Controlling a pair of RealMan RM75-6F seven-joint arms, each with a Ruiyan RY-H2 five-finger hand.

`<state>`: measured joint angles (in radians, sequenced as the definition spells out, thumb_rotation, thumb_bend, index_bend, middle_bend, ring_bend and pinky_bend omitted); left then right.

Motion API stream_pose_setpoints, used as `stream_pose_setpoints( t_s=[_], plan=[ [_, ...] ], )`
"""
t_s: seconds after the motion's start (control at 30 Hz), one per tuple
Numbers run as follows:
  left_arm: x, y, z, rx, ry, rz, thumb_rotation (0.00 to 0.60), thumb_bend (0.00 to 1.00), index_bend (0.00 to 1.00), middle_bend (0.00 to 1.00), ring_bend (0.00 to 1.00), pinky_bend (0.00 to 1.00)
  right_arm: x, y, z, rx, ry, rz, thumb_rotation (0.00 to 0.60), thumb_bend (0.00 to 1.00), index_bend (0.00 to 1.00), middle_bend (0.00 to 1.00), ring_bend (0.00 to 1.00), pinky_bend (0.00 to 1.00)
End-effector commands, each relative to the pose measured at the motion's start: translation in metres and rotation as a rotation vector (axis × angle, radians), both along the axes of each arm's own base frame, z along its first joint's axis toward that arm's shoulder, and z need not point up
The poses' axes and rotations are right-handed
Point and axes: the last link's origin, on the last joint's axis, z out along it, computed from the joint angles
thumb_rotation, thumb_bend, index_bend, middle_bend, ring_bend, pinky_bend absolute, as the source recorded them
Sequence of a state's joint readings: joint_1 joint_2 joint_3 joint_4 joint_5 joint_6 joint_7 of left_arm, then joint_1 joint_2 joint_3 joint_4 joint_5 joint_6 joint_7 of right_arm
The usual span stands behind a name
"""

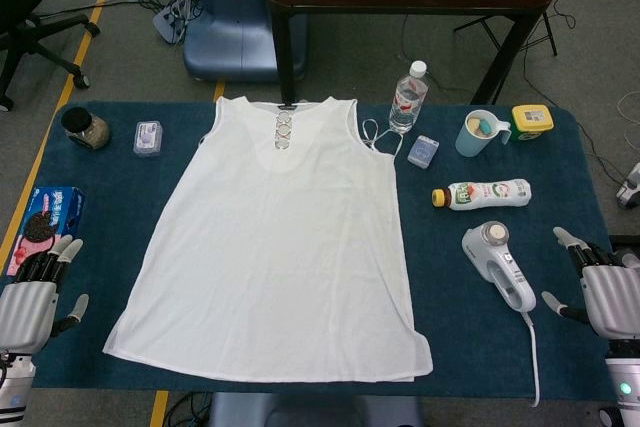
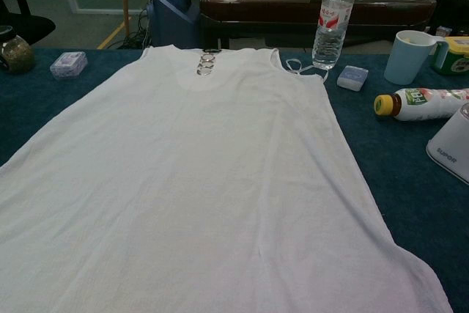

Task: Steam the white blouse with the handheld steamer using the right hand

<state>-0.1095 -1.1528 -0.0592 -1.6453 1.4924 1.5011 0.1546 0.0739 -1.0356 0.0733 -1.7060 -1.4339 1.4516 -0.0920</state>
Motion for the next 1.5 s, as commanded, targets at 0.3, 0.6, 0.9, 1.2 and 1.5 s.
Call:
stream_pose_setpoints(
  t_s=[0.3,0.6,0.9,1.2,1.5],
  plan=[
    [0.000,0.001,-0.003,-0.013,-0.006,-0.011,0.600,0.32,0.08,0.06,0.12,0.10,0.002,0.004,-0.004,0.024,0.004,-0.032,0.600,0.15,0.11,0.26,0.24,0.34],
    [-0.002,0.000,-0.006,-0.028,-0.015,-0.011,0.600,0.32,0.08,0.06,0.12,0.11,0.004,0.005,-0.012,0.091,0.014,-0.101,0.600,0.15,0.11,0.29,0.24,0.34],
    [-0.006,-0.001,-0.013,-0.074,-0.018,-0.005,0.600,0.32,0.08,0.06,0.12,0.13,-0.007,0.009,-0.026,0.120,0.012,-0.218,0.600,0.15,0.11,0.31,0.25,0.38],
    [-0.009,-0.002,-0.017,-0.095,-0.027,0.005,0.600,0.32,0.08,0.06,0.12,0.13,-0.012,0.005,-0.043,0.142,0.023,-0.302,0.600,0.17,0.21,0.33,0.25,0.42],
    [-0.008,-0.001,-0.021,-0.124,-0.042,-0.004,0.600,0.32,0.08,0.06,0.13,0.13,-0.011,-0.012,-0.061,0.124,0.041,-0.310,0.600,0.23,0.24,0.36,0.28,0.43]
  ],
)
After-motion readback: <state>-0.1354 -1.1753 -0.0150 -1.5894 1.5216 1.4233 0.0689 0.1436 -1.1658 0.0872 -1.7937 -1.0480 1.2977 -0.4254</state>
